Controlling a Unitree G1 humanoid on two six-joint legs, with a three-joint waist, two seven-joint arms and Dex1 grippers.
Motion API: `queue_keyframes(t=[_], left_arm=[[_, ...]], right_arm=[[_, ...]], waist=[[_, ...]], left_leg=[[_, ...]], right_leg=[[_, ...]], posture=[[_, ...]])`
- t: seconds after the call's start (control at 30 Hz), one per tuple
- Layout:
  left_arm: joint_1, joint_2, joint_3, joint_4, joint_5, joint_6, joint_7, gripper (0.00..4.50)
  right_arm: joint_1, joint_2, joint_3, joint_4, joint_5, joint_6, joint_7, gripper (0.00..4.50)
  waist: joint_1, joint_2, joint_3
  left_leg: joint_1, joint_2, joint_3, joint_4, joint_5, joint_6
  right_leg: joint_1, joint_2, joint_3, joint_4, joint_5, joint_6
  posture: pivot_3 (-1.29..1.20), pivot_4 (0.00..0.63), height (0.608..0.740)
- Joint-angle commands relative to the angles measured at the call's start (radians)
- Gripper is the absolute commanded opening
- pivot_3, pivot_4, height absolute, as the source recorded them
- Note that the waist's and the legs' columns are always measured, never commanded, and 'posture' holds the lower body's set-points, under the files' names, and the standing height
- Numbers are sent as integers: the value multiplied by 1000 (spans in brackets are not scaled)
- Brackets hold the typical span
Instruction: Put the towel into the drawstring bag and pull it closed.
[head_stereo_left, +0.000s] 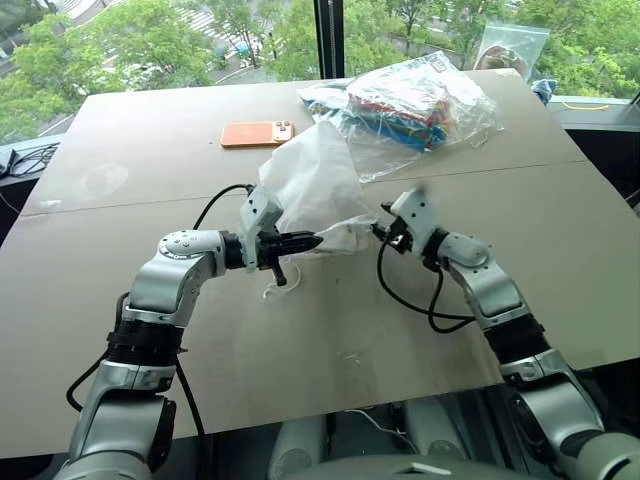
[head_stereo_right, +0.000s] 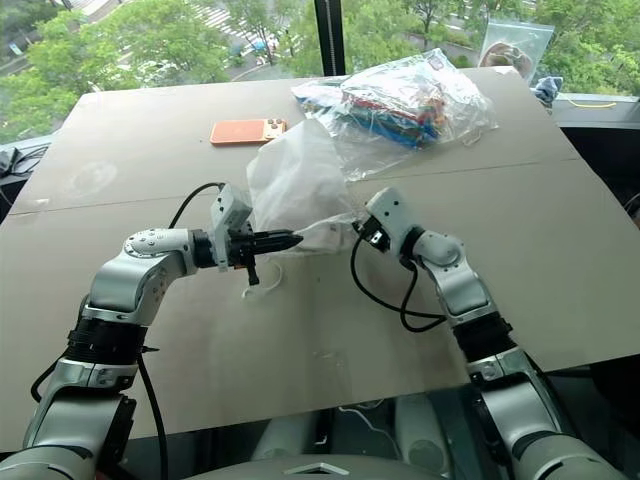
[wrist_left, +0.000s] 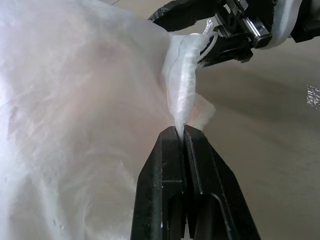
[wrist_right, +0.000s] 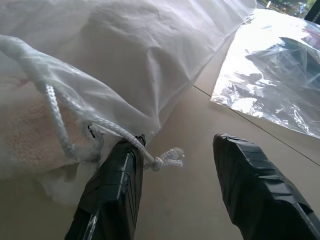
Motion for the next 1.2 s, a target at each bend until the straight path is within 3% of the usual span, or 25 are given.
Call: queue_keyframes(t=[0.03, 0.2, 0.3, 0.33, 0.4, 0.73, 0.87, 0.97, 1.07, 1.13, 1.2], left_arm=[[-15, 9, 23, -38, -14, 0, 2, 0], [-10, 10, 27, -47, -17, 4, 9, 0], [-6, 10, 28, -50, -18, 5, 11, 0], [-6, 9, 29, -50, -17, 6, 11, 0], [-9, 7, 29, -46, -16, 4, 12, 0], [-55, -39, 27, -13, -15, -1, 39, 0], [-135, -73, 121, 15, -160, 196, 74, 0], [-156, -56, 170, 22, -210, 276, 89, 845], [-139, -23, 237, 59, -235, 336, 123, 2334], [-94, 20, 268, 50, -245, 354, 112, 3087], [-19, 69, 283, 6, -244, 349, 87, 3087]], right_arm=[[-19, 35, -30, 5, 0, -30, -62, 2357], [0, 63, -45, -1, -2, -17, -114, 2357], [28, 70, -37, -43, -4, -10, -116, 1169], [39, 73, -37, -62, -1, 1, -118, 296], [59, 71, -34, -98, -3, 12, -120, 65], [144, 124, -118, -290, 59, 173, -217, 65], [162, 188, -178, -399, 135, 303, -274, 65], [173, 213, -198, -475, 175, 392, -299, 0], [181, 212, -185, -517, 179, 437, -314, 0], [187, 208, -175, -533, 179, 452, -320, 0], [191, 207, -172, -542, 180, 462, -326, 0]], waist=[[-1, 0, 0], [0, 0, 0], [0, 0, 0], [0, 0, 0], [0, 0, 0], [1, 0, 0], [2, 0, 0], [-3, 0, 0], [-4, 0, 0], [-5, 0, 0], [-10, 0, 0]], left_leg=[[0, 0, 0, 0, 0, 0], [0, 0, 0, 0, 0, 0], [0, 0, 0, 0, 0, 0], [0, 0, 0, 0, 0, 0], [0, 0, 0, 0, 0, 0], [0, 0, 0, 0, 0, 0], [0, 0, 0, 0, 0, 0], [-1, 0, -2, 2, 0, 0], [0, 0, -1, 2, 0, 0], [0, 0, -1, 2, 0, 0], [0, 1, 0, 1, 0, 0]], right_leg=[[0, 0, 0, 0, 0, 0], [0, 0, 0, 0, 0, 0], [0, 0, 0, 0, 0, 0], [0, 0, 0, 0, 0, 0], [0, 0, 0, 0, 0, 0], [0, 0, 0, 0, 0, 0], [0, 0, 0, 0, 0, 0], [0, 0, -1, 1, 0, 0], [0, 0, 0, 2, 0, 0], [0, 0, 0, 2, 0, 0], [-1, 1, 0, 2, 0, 0]], posture=[[0, 150, 740], [0, 150, 740], [0, 150, 740], [0, 150, 740], [0, 150, 740], [0, 150, 740], [0, 150, 740], [0, 150, 740], [0, 150, 740], [0, 150, 740], [0, 150, 740]])
